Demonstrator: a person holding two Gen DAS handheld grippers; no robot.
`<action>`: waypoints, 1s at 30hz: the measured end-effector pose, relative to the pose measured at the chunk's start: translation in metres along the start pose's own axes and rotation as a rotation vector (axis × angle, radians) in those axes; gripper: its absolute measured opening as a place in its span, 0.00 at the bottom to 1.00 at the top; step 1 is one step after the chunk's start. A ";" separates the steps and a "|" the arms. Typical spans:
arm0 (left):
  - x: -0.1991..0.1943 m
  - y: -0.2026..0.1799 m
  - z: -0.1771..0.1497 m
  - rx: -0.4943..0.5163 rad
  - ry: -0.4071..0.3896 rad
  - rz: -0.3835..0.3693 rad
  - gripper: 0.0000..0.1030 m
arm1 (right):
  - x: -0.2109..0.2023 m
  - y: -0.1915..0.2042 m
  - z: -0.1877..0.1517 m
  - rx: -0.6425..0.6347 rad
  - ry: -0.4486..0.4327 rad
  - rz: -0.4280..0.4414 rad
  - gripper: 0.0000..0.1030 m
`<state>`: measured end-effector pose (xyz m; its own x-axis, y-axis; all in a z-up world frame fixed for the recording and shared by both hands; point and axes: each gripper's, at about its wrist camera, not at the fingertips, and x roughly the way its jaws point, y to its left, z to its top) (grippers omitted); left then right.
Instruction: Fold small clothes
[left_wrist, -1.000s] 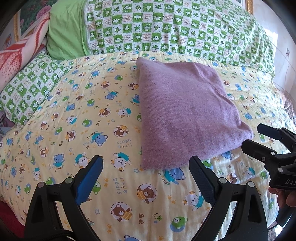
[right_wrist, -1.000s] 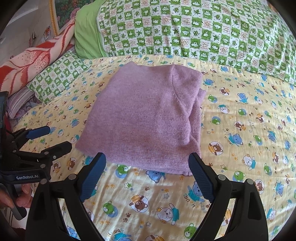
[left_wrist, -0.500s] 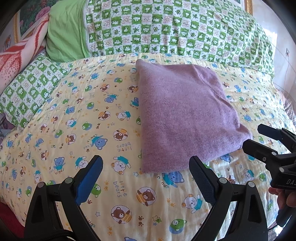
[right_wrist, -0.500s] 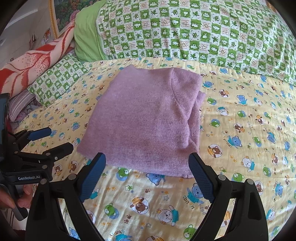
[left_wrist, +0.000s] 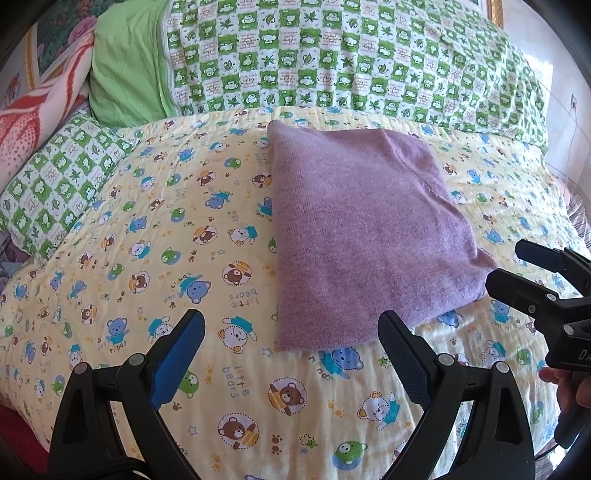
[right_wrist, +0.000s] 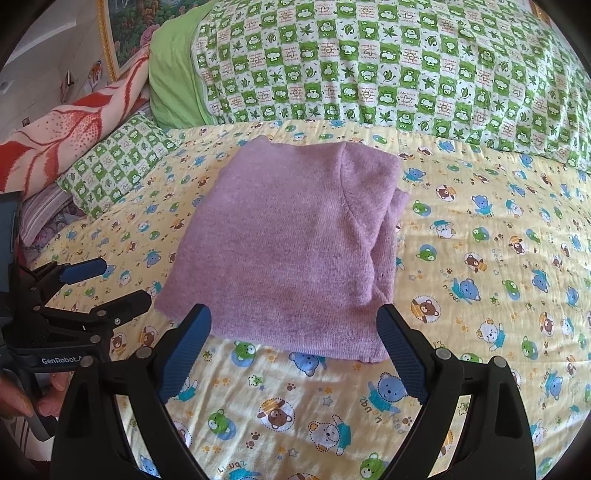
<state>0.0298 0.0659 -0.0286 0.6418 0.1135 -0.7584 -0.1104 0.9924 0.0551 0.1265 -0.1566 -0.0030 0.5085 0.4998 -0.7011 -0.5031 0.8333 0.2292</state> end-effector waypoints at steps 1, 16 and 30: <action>0.000 0.000 0.001 0.003 -0.002 0.001 0.92 | 0.000 0.000 0.001 0.000 0.000 0.000 0.89; 0.000 -0.002 0.013 0.012 -0.024 0.000 0.92 | 0.001 -0.007 0.006 0.012 -0.002 -0.001 0.89; 0.002 -0.007 0.019 0.018 -0.022 -0.002 0.92 | -0.002 -0.011 0.009 0.022 -0.010 -0.002 0.89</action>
<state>0.0467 0.0597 -0.0182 0.6585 0.1126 -0.7441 -0.0956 0.9933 0.0656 0.1373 -0.1651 0.0017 0.5165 0.5002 -0.6949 -0.4867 0.8393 0.2424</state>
